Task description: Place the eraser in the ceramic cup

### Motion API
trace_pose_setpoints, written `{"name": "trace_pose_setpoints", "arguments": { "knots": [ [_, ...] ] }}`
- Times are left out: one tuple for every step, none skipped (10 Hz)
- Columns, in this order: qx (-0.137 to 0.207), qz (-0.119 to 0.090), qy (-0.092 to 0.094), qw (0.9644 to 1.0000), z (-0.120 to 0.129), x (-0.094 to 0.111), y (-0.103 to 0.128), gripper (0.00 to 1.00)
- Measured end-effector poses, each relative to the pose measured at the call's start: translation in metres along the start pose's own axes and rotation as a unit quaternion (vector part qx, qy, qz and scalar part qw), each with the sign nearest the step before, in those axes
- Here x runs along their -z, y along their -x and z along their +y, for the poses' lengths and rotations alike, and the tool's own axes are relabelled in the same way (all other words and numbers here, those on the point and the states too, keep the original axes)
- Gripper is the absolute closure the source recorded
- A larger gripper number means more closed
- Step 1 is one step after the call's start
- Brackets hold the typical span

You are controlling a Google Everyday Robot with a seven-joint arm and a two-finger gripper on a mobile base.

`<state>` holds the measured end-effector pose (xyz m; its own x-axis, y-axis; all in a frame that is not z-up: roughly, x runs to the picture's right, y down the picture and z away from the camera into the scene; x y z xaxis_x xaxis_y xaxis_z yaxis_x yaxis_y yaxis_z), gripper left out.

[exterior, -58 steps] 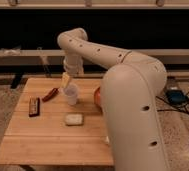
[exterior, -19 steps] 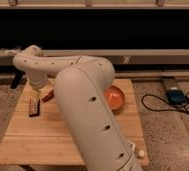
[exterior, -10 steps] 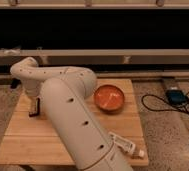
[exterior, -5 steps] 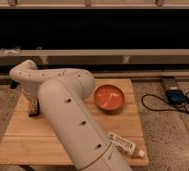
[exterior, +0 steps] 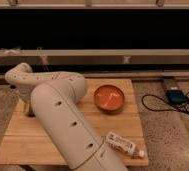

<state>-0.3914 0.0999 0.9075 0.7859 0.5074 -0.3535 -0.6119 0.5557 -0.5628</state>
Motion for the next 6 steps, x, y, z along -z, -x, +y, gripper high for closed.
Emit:
{"name": "trace_pose_setpoints", "arguments": {
  "knots": [
    [0.003,-0.001,-0.001,1.0000,0.0014,-0.0010,0.0013,0.20],
    [0.006,-0.002,-0.001,1.0000,0.0018,-0.0015,0.0025,0.22],
    [0.009,-0.003,-0.002,1.0000,0.0016,-0.0025,0.0030,0.30],
    [0.010,-0.003,-0.002,0.9999,0.0006,-0.0038,0.0030,0.40],
    [0.012,-0.002,-0.003,0.9999,0.0008,-0.0053,0.0035,0.51],
    [0.014,-0.001,-0.003,0.9999,0.0006,-0.0068,0.0035,0.62]
  ]
}}
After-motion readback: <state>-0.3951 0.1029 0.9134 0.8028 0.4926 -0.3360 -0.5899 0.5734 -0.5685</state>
